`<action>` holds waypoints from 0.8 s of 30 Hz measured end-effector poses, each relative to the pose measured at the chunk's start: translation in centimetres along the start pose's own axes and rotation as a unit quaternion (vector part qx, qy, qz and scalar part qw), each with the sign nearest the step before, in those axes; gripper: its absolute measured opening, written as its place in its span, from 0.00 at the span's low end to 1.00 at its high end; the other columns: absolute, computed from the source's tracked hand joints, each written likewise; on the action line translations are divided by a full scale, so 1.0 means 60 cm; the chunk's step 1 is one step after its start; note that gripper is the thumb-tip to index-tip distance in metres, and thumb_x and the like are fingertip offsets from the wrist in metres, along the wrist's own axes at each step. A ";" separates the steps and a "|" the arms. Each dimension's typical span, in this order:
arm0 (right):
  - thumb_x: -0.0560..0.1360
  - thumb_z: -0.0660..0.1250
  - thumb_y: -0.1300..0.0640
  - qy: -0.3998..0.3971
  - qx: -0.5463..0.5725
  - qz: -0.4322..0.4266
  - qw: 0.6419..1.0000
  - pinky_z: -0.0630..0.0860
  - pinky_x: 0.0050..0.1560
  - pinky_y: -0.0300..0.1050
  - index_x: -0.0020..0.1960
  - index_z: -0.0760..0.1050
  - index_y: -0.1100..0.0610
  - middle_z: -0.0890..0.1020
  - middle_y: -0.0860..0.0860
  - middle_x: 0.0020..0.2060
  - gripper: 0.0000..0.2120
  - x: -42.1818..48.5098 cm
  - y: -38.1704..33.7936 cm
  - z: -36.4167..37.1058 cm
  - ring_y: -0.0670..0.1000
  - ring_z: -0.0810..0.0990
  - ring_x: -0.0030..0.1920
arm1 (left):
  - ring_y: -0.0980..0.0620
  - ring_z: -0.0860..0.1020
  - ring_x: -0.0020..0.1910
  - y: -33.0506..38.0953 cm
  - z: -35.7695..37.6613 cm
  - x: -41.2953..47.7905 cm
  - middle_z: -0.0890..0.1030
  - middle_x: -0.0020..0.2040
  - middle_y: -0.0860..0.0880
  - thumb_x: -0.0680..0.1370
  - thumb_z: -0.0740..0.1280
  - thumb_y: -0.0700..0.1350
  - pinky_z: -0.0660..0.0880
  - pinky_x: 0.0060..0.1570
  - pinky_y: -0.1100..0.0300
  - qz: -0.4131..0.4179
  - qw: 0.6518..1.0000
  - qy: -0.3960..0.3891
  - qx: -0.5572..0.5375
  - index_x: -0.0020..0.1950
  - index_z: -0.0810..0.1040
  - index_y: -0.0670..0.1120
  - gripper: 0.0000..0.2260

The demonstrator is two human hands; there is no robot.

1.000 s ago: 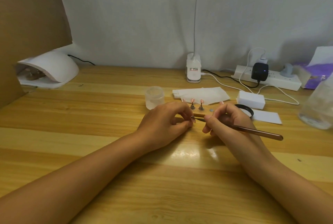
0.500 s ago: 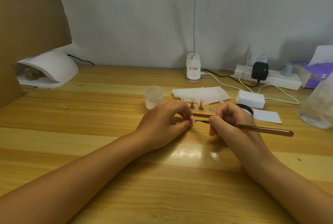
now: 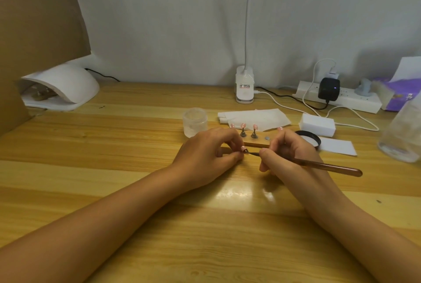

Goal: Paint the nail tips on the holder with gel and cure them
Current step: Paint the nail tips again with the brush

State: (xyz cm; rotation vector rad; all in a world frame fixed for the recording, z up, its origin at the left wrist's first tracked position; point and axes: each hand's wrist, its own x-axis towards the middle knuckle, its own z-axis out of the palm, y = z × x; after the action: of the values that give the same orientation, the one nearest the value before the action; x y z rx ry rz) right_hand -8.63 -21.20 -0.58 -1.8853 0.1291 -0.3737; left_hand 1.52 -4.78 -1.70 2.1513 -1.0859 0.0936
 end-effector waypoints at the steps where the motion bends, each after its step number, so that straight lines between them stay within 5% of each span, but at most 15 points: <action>1: 0.75 0.68 0.63 0.002 -0.003 0.001 1.000 0.77 0.33 0.35 0.45 0.73 0.61 0.82 0.52 0.32 0.04 0.000 0.000 0.000 0.44 0.82 0.33 | 0.67 0.73 0.34 0.000 0.000 0.000 0.80 0.47 0.59 0.76 0.72 0.48 0.65 0.34 0.65 0.000 1.000 0.000 0.000 0.48 0.80 0.55 0.03; 9: 0.76 0.67 0.58 0.063 0.069 0.012 0.996 0.74 0.30 0.36 0.46 0.71 0.61 0.82 0.51 0.28 0.06 0.001 0.003 -0.003 0.44 0.76 0.28 | 0.68 0.73 0.36 0.003 -0.001 -0.001 0.80 0.46 0.59 0.76 0.72 0.48 0.63 0.33 0.70 0.002 1.000 0.005 0.010 0.46 0.79 0.57 0.04; 24: 0.76 0.66 0.48 0.052 0.038 0.009 0.998 0.76 0.33 0.32 0.45 0.73 0.59 0.86 0.50 0.35 0.13 -0.002 -0.002 0.003 0.45 0.81 0.31 | 0.61 0.73 0.33 0.003 0.001 0.001 0.78 0.46 0.60 0.76 0.72 0.49 0.66 0.34 0.62 0.006 1.000 0.009 0.024 0.45 0.74 0.60 0.09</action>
State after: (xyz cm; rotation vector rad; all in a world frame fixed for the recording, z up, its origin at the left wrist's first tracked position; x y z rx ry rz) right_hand -8.71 -20.93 -0.56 -1.7885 0.1994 -0.4578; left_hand 1.41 -4.90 -1.64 2.1823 -1.0965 0.1457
